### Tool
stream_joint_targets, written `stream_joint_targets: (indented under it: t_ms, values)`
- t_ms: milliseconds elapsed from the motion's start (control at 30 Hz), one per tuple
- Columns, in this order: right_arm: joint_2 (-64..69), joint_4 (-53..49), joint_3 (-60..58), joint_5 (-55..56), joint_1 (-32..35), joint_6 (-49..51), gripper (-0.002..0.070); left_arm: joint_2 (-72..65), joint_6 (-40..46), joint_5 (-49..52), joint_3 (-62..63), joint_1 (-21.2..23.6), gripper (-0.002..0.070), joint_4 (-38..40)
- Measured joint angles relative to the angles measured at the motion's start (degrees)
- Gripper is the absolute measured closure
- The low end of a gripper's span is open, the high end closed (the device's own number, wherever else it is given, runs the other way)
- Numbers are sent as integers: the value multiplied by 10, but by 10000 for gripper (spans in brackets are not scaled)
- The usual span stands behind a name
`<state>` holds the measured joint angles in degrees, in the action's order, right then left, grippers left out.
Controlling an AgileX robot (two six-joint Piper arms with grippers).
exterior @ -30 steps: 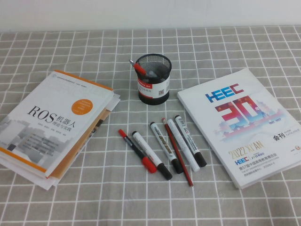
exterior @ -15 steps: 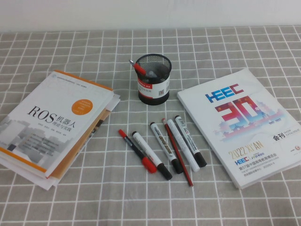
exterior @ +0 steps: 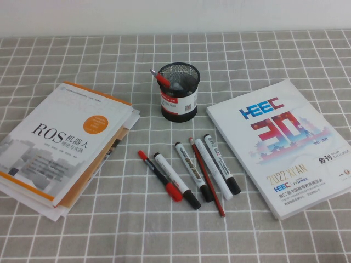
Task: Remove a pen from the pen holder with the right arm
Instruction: 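Take a marker out of the pen holder and lay it on the table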
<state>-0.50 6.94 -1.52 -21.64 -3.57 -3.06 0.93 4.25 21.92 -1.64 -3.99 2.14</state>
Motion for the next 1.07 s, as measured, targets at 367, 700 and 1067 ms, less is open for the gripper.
stream_joint_targets:
  t_ms: [367,700,1067]
  values:
    - [0,0,0,0,0,0,689,0,0,0,0,0,678,0]
    - [0,10,0,0,0,0,689,0,0,0,0,0,678,0]
    - [0,10,0,0,0,0,689,0,0,0,0,0,678,-1]
